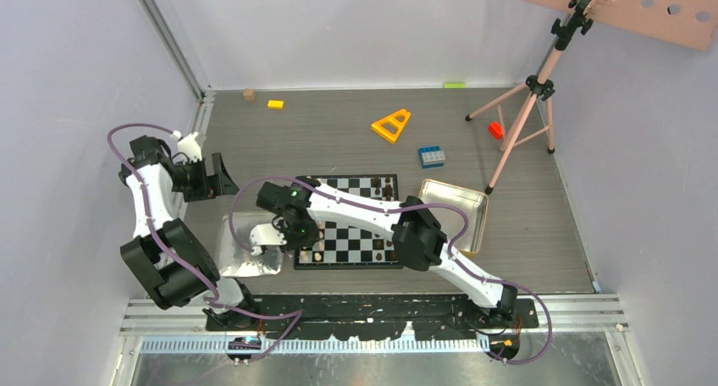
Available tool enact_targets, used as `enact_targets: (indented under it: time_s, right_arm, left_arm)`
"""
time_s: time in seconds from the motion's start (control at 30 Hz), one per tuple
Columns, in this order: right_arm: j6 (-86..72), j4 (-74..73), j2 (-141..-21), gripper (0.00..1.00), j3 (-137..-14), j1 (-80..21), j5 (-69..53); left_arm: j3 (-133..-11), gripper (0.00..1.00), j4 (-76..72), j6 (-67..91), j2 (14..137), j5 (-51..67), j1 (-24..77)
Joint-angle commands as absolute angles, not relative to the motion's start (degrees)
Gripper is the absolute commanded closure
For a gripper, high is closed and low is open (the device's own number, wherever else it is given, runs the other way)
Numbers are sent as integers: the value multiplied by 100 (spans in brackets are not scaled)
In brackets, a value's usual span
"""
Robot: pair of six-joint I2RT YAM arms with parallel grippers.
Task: Set up the chess pieces on the board
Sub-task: Pick up the chess piece from the chessboard, then place the chess piece on the chessboard.
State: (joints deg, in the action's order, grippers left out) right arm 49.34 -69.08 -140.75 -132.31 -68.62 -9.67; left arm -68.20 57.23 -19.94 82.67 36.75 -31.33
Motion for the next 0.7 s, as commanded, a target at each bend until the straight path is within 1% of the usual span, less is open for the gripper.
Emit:
enact_targets:
  time_s: [0.0, 0.47, 0.6, 0.67]
  right_arm:
    - [4877, -6994, -13825, 92, -13592, -6881, -934]
    - [4542, -7194, -13671, 92, -14123, -6881, -1275]
    - [4187, -7191, -13458, 92, -14261, -6806, -1576]
    - [3901, -7079, -13267, 92, -14229, -6715, -1594]
  left_arm:
    - [-7040, 12, 5787, -2048, 8241, 3842, -3190]
    - [-7286, 12, 5803, -1983, 8377, 3909, -3190]
    - [-7386, 13, 5829, -1969, 8371, 4240, -3190]
    - [-7430, 14, 5849, -1937, 8320, 4610, -3189]
